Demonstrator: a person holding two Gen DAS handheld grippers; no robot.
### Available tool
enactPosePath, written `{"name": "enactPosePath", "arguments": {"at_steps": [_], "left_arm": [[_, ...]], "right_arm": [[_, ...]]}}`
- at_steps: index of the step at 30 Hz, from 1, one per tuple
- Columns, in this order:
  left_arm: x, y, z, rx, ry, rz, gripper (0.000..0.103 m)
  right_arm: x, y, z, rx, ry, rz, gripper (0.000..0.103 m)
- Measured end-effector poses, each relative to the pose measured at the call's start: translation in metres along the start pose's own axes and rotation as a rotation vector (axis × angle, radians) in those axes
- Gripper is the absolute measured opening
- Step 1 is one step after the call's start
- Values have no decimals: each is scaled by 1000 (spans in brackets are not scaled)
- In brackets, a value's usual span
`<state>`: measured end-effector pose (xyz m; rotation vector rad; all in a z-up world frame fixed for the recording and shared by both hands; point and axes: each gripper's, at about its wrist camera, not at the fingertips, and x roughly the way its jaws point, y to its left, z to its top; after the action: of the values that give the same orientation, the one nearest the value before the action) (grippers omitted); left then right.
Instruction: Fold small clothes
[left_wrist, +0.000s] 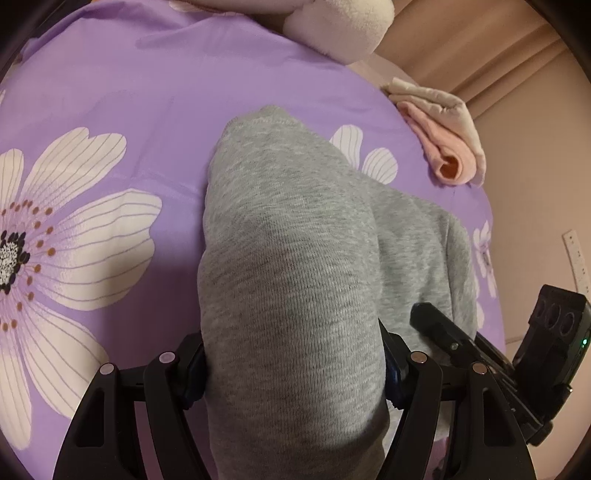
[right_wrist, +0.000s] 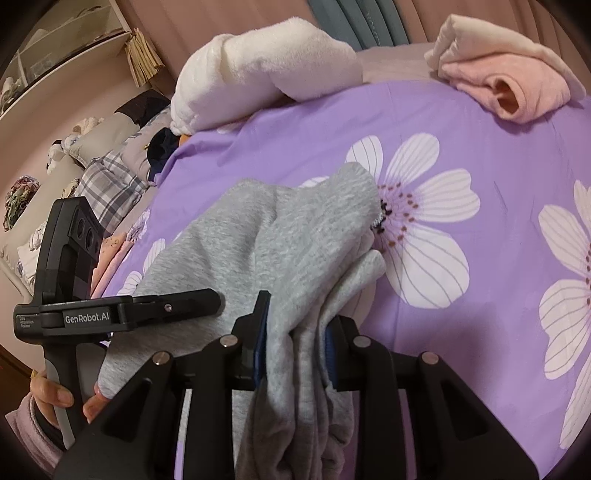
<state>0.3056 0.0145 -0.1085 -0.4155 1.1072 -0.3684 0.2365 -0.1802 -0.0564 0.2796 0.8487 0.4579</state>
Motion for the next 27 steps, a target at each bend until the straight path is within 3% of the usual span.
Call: {"name": "enactPosePath", "arguments": {"at_steps": [13, 27], "left_arm": [[1, 0, -5, 33, 23, 38, 73], [-2, 5, -9, 53, 38, 112, 93]], "right_arm": [[8, -19, -9, 88, 47, 30, 36], [12, -38, -20, 187, 85, 11, 63]]}}
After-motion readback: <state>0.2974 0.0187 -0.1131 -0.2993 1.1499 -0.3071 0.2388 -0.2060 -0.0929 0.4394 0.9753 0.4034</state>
